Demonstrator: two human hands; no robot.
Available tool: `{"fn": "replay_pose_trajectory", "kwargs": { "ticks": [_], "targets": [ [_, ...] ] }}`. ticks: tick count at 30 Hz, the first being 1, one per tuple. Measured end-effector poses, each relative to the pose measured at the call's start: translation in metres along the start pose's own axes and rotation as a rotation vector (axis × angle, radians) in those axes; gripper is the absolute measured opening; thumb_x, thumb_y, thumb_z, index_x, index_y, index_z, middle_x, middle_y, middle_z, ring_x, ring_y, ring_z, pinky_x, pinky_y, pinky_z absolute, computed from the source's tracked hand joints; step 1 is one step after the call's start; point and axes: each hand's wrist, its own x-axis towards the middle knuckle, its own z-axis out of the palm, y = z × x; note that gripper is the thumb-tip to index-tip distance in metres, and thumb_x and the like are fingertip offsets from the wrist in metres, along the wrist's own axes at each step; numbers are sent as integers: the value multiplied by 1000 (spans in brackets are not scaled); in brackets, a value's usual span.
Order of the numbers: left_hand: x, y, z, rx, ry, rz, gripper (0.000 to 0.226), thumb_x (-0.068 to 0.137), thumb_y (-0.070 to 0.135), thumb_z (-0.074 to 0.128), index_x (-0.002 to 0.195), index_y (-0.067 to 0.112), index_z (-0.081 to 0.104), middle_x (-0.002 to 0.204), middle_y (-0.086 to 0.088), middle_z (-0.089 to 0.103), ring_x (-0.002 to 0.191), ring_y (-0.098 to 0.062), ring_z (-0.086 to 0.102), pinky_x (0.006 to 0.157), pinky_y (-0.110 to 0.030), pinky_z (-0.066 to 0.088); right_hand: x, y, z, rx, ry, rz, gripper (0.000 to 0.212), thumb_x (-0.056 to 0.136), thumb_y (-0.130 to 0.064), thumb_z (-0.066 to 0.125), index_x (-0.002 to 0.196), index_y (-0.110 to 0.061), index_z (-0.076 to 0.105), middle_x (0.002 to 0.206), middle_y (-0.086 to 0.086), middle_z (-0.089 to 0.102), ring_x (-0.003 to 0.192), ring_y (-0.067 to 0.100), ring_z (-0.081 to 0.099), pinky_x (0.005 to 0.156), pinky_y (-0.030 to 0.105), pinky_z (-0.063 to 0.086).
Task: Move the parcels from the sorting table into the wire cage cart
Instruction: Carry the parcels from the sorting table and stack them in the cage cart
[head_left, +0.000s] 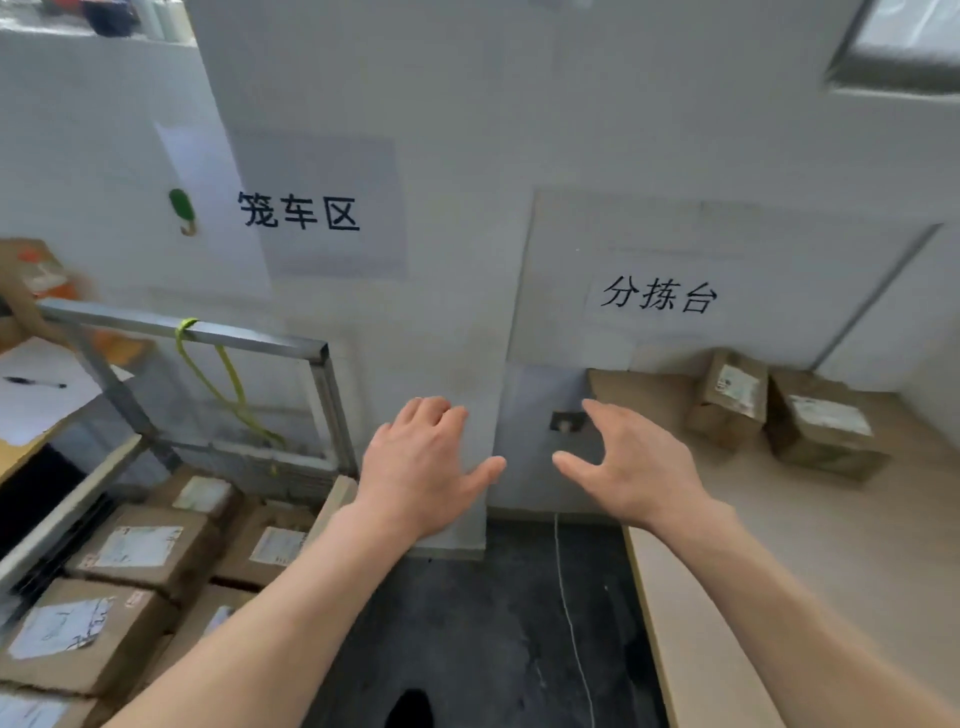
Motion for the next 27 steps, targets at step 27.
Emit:
{"fn": "replay_pose_trajectory", "kwargs": {
  "ticks": [27],
  "targets": [
    [217,106,84,-148,-255,603,76,93,70,43,151,21,37,154,3,37,144,-17,29,111,-39,35,57,118,-2,-18,77,635,83,88,-67,59,154,-23,37,154,-4,46,141,17,43,107,35,43]
  ]
}}
